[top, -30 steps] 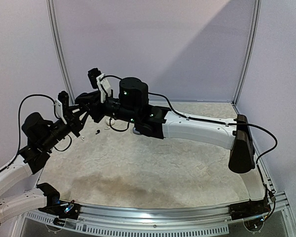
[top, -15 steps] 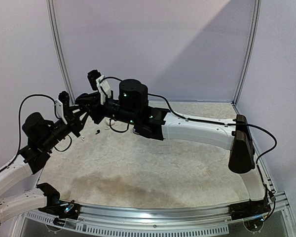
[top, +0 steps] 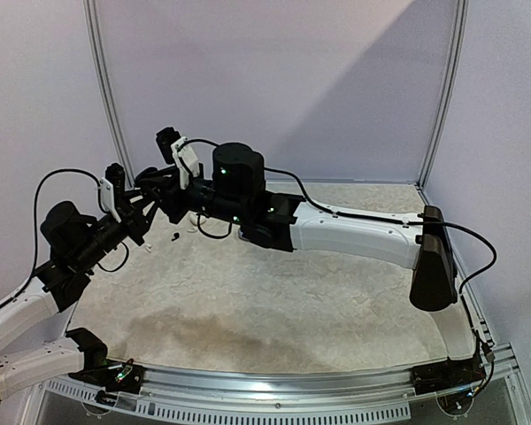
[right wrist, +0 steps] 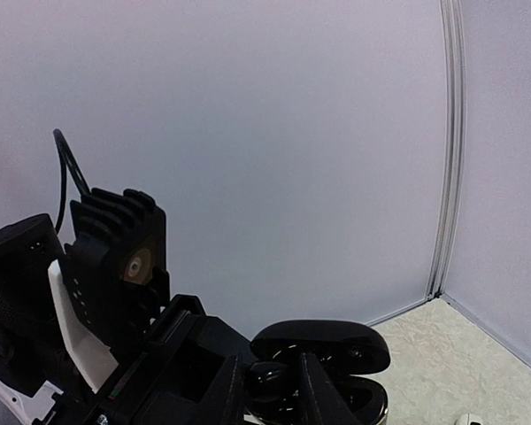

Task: Insert the wireless bluetooth earbuds into the charging case

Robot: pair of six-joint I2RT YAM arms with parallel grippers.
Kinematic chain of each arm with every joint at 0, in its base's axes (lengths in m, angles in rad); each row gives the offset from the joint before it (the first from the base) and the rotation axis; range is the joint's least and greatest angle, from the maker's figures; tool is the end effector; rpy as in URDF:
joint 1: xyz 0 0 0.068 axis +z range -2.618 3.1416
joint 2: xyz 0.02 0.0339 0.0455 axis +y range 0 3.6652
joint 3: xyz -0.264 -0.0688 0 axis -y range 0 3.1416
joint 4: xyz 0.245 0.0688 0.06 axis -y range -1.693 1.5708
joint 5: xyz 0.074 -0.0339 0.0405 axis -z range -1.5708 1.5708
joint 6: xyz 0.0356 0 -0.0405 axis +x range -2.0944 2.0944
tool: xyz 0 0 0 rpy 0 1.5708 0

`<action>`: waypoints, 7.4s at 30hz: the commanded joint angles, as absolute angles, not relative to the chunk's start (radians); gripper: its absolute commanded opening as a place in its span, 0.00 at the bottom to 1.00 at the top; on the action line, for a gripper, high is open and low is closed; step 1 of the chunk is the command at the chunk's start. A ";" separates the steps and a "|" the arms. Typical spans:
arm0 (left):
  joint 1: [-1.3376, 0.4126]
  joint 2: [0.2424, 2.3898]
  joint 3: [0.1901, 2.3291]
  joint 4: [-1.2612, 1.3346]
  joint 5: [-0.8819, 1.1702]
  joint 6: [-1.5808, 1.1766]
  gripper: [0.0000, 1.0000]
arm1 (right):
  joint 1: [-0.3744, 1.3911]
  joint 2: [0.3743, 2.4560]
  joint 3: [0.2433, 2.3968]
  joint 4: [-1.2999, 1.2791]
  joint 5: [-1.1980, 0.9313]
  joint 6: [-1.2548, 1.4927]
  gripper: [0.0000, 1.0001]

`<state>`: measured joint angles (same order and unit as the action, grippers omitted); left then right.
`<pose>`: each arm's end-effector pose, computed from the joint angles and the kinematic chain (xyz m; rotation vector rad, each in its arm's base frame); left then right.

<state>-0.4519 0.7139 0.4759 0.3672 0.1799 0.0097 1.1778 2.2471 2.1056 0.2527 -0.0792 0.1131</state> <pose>0.1599 -0.0847 0.3010 0.4781 1.3819 -0.4911 0.2061 0.5046 0.3564 -0.8501 1.3072 1.0969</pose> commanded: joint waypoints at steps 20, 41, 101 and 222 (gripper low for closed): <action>-0.465 0.713 0.512 0.367 0.211 0.006 0.00 | 1.187 2.294 2.126 0.154 -0.049 0.072 0.25; -0.465 0.712 0.509 0.364 0.218 0.003 0.00 | 1.188 2.298 2.133 0.138 -0.041 0.066 0.27; -0.463 0.839 0.612 0.526 0.777 -0.379 0.00 | 0.995 1.933 1.845 0.048 -0.725 0.189 0.52; -0.511 0.865 0.606 0.491 0.689 -0.358 0.00 | 1.005 2.058 1.856 0.330 -0.799 0.416 0.00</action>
<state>-0.4801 0.8642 0.6064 0.5335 0.6765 -0.4126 0.9825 2.0602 1.9087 0.2783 -0.8234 0.4046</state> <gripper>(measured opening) 0.233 0.248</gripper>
